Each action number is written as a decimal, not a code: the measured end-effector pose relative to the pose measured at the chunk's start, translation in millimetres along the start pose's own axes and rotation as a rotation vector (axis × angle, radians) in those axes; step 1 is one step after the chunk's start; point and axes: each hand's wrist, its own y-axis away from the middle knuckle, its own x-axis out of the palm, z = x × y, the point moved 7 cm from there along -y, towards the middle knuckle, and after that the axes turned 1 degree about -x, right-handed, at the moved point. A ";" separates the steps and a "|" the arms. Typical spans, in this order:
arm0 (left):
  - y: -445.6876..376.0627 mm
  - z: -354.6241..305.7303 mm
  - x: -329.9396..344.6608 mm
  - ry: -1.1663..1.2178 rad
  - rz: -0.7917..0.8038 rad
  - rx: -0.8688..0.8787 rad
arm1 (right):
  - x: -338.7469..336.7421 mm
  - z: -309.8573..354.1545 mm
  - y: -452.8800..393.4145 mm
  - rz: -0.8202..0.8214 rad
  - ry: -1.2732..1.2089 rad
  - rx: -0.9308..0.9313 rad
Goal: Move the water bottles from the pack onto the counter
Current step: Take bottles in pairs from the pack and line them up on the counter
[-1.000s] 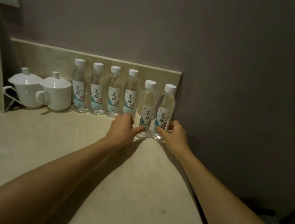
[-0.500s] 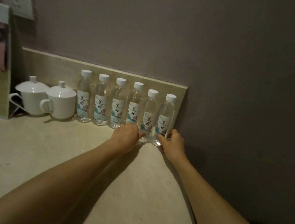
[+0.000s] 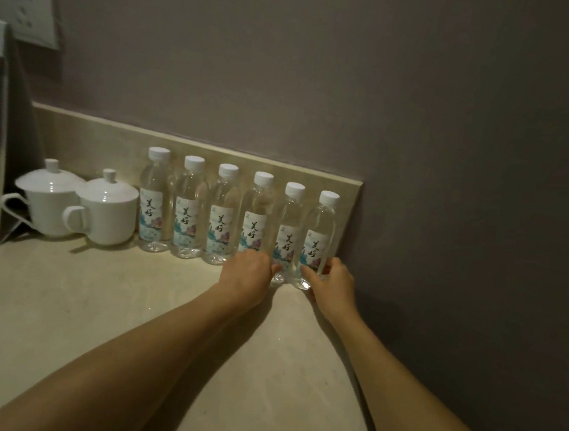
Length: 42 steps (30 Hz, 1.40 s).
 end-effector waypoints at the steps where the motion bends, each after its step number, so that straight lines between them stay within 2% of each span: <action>1: -1.2 -1.0 0.7 -0.010 -0.014 -0.005 | 0.1 -1.5 -1.5 -0.002 -0.007 0.000; 17: -8.3 -10.7 4.0 -0.121 -0.103 0.013 | 5.7 -8.3 -19.5 -0.015 0.022 -0.035; 22: -17.8 -12.5 3.2 -0.149 -0.028 -0.028 | 6.5 -8.5 -19.8 -0.046 -0.003 -0.042; 42: -19.6 -6.4 11.3 -0.073 0.061 -0.019 | 6.4 -7.5 -18.6 -0.075 0.062 -0.055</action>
